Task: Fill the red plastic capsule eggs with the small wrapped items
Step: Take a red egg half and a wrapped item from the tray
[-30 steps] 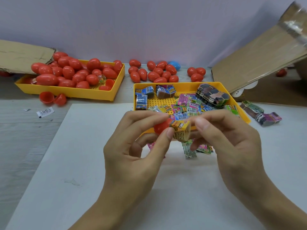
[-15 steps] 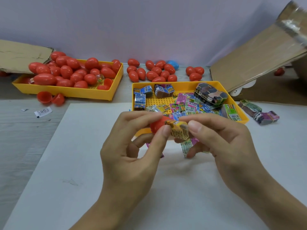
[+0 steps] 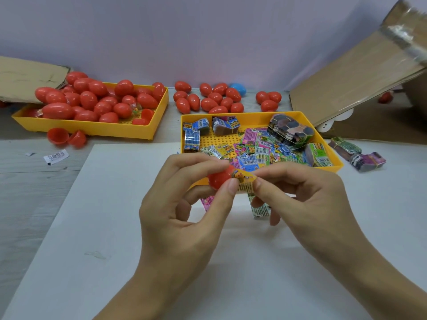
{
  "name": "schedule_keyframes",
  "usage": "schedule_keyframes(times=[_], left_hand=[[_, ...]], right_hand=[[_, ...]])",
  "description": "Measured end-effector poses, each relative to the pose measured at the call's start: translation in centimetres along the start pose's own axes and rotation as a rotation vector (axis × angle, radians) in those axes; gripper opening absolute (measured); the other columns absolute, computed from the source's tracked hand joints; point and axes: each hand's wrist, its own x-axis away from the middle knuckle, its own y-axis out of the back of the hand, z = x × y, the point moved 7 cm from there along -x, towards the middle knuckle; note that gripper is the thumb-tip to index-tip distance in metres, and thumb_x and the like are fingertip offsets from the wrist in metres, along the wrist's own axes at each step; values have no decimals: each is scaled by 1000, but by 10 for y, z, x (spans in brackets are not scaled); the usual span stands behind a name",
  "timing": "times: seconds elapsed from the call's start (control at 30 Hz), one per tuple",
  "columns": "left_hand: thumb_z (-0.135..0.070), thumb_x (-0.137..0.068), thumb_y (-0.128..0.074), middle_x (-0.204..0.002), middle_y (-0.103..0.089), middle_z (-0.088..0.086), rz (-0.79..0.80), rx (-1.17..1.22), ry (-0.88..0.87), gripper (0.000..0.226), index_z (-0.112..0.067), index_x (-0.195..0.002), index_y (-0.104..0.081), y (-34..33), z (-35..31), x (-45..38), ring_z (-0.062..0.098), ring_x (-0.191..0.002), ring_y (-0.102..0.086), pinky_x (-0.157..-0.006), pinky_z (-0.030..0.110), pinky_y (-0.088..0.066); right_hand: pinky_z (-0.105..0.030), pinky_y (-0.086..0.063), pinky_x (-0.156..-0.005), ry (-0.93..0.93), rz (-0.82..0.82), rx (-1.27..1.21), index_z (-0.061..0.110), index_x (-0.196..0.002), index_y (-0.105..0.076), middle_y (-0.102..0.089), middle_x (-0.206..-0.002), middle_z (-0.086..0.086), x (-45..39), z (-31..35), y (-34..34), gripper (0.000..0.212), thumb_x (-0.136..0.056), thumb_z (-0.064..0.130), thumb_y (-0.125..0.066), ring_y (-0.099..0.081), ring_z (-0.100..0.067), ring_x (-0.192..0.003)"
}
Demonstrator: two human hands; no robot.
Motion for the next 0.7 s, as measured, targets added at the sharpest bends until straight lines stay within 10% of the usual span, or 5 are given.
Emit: schedule_keyframes(times=[0.7], left_hand=[[-14, -88, -69, -105, -61, 8, 36, -107, -105, 21, -17, -109, -64, -2, -11, -1, 23, -99, -66, -75, 25, -57]], right_hand=[[-8, -37, -42, -121, 160, -122, 17, -78, -79, -65, -55, 0, -5, -8, -8, 6, -79, 19, -73, -51, -2, -45]])
